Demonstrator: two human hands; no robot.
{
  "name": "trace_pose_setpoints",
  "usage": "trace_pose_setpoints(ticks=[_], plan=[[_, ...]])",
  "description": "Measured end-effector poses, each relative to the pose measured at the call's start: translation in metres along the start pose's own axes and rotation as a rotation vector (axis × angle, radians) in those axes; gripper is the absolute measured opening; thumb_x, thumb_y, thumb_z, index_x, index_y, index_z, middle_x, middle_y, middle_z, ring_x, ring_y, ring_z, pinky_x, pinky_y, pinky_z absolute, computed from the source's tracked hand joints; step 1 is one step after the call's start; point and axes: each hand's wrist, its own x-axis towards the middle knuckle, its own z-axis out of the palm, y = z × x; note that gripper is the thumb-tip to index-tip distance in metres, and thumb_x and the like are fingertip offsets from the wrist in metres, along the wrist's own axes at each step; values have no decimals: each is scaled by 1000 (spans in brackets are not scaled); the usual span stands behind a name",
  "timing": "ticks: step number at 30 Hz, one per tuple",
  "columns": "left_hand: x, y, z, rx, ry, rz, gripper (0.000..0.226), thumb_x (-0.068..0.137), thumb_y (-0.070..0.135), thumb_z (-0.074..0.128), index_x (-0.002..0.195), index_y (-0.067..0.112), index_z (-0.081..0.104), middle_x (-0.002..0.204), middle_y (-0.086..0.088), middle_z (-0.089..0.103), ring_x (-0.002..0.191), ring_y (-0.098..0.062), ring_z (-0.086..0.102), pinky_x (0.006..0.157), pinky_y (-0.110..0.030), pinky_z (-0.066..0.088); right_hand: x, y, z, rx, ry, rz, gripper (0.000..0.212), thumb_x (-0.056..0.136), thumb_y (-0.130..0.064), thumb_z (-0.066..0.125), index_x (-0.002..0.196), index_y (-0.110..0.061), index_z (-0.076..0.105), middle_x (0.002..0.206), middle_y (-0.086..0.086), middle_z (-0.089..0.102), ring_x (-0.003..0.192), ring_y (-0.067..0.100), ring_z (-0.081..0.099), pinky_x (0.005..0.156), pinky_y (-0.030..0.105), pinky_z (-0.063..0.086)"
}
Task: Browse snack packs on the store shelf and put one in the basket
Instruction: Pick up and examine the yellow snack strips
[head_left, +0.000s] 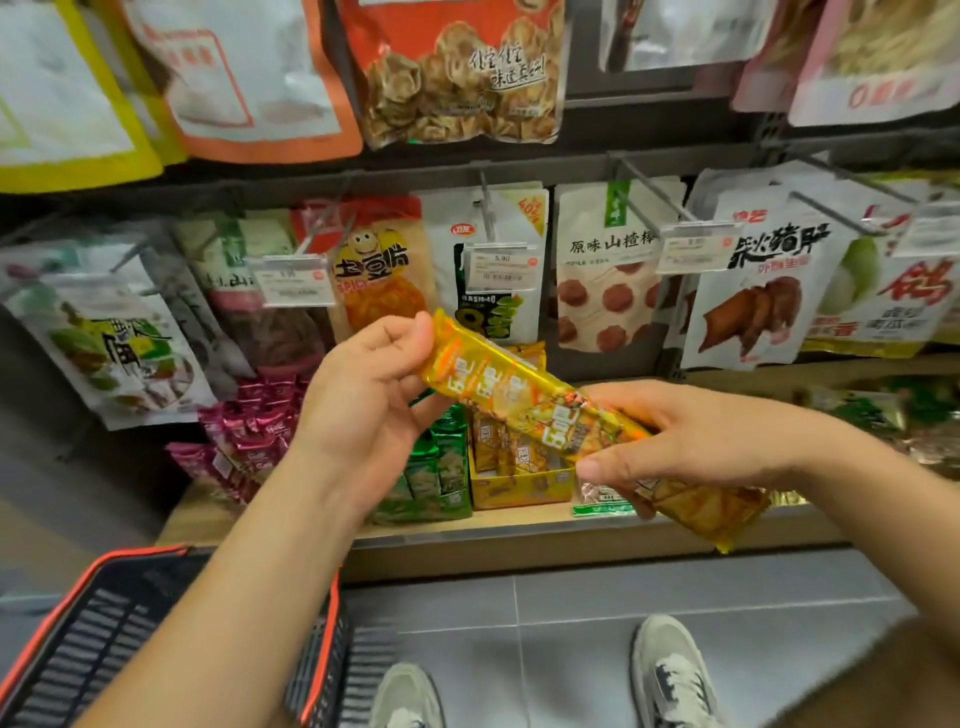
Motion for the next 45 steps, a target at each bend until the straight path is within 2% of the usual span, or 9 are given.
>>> trace_pose_setpoints(ticks=[5,8,14,19,23,27,32,39,45], plan=[[9,-9,-9,485,164,266,29,101,21,47,75,22,59,63,6,58,54,-6,50,44,-18,42,18,5,21,170,4,-28,48,85,-62,53,112,-23,61,92,16,62,67,16,64,62,27,56],[9,-10,-13,337,177,245,25,101,20,48,78,19,57,56,8,52,42,-3,41,34,-16,34,25,6,27,297,5,16,41,84,-69,43,92,-40,70,75,3,67,64,17,65,60,28,55],[13,-5,-17,172,31,79,30,71,57,66,77,29,74,81,6,70,77,-8,67,65,-20,54,41,9,27,223,109,-19,60,79,-57,55,115,-9,56,91,12,61,73,23,64,75,43,55],[12,-10,-16,243,84,119,13,71,34,74,77,22,76,78,0,72,79,-11,70,68,-19,54,46,12,27,179,118,-33,55,69,-57,66,99,-14,50,80,3,63,70,24,69,75,54,57],[14,-6,-22,173,164,141,21,76,33,66,76,16,79,80,-2,74,79,-10,69,70,-20,54,41,10,15,205,-36,-7,42,79,-52,68,110,-26,55,90,-2,66,73,21,67,67,40,58],[18,1,-32,53,231,119,29,86,32,59,79,13,80,79,-3,74,74,-9,68,66,-21,55,35,14,8,295,-244,40,74,77,-64,62,127,-11,45,84,13,67,52,17,61,49,25,53],[20,-9,-40,5,249,87,31,98,30,51,86,14,75,82,-4,72,78,-11,69,69,-23,56,36,18,14,303,-102,-12,75,74,-68,66,113,-6,55,63,10,59,42,14,53,33,16,38],[21,-21,-49,579,247,15,46,75,56,72,114,37,56,95,4,63,64,-2,65,52,-18,50,36,11,26,-22,161,-72,50,70,-70,64,92,-24,67,67,2,64,54,17,60,47,33,50],[22,-19,-48,254,133,40,52,73,27,73,120,32,52,77,3,72,72,-14,70,61,-26,56,35,15,26,133,84,-29,45,76,-42,73,111,-21,54,94,2,68,73,26,72,59,34,59]])
